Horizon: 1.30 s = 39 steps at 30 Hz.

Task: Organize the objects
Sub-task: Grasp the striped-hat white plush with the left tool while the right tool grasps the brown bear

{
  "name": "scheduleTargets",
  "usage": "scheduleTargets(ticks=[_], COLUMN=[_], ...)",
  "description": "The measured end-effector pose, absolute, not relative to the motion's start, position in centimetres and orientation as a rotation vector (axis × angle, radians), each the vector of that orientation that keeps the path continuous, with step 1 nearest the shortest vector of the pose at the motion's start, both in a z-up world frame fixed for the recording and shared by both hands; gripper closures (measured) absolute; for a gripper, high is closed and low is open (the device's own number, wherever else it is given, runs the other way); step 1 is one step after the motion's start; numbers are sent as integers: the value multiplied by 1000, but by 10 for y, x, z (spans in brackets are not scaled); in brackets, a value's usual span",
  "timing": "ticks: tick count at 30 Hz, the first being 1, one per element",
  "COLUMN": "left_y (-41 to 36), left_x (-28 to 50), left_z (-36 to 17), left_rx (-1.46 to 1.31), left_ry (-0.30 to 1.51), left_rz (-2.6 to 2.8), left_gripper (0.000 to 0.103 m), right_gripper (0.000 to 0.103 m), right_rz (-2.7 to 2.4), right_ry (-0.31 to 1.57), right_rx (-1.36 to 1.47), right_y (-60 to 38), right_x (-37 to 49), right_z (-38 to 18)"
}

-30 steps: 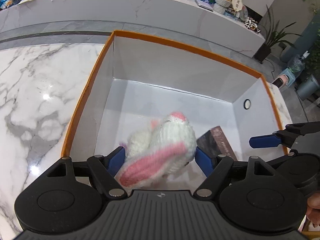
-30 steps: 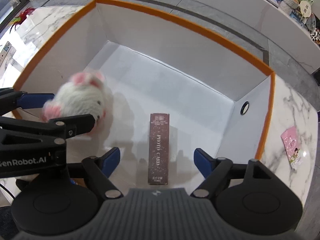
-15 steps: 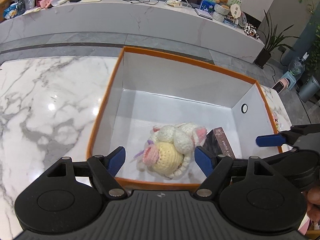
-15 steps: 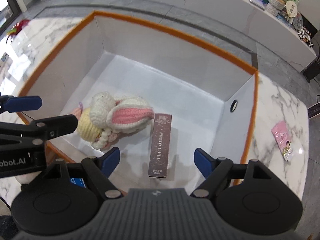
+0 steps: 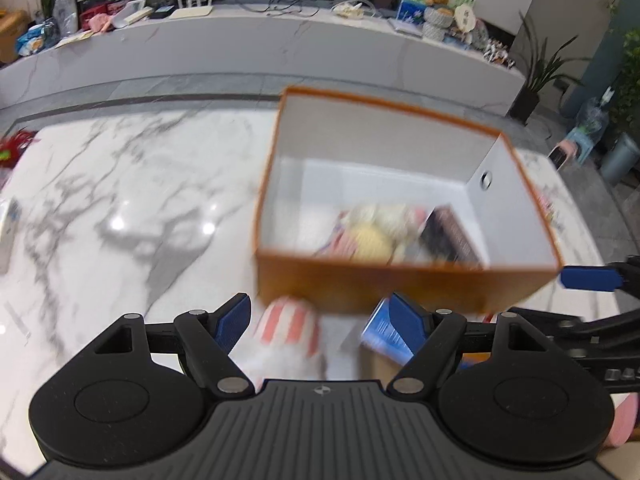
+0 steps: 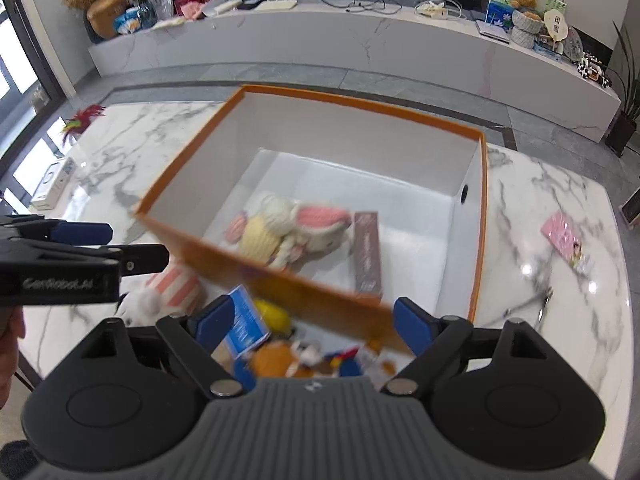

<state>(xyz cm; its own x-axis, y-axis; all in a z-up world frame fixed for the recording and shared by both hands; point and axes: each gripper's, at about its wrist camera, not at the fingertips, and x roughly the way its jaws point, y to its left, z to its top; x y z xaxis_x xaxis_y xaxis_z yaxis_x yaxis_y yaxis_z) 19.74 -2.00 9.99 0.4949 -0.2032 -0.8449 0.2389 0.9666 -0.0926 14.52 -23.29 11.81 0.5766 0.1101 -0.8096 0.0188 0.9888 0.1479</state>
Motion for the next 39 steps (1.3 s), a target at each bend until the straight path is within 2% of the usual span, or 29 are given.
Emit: scheduleTargets(ticks=[6,13,18,24,39], left_y=[0,29,28,12,2], left_x=[157,137,143,155,179], left_z=[83,56,51,44,11], left_rx=[115,31,44,123,132], left_ry=[1045,1006,959,941,1001], left_rz=[-271,-291,-280,-292,-261], left_gripper=[13,13,13,13,13], right_gripper=[11,9,8,3,1], right_rz=[46,-38,-69,-94,-184], right_ry=[860,722,670,606,657], right_rx=[228,244,302,241,259], right_y=[-210,-199,-204,-198,-193], right_x=[90,54,57,68,112], right_z=[101,70,51,36,3])
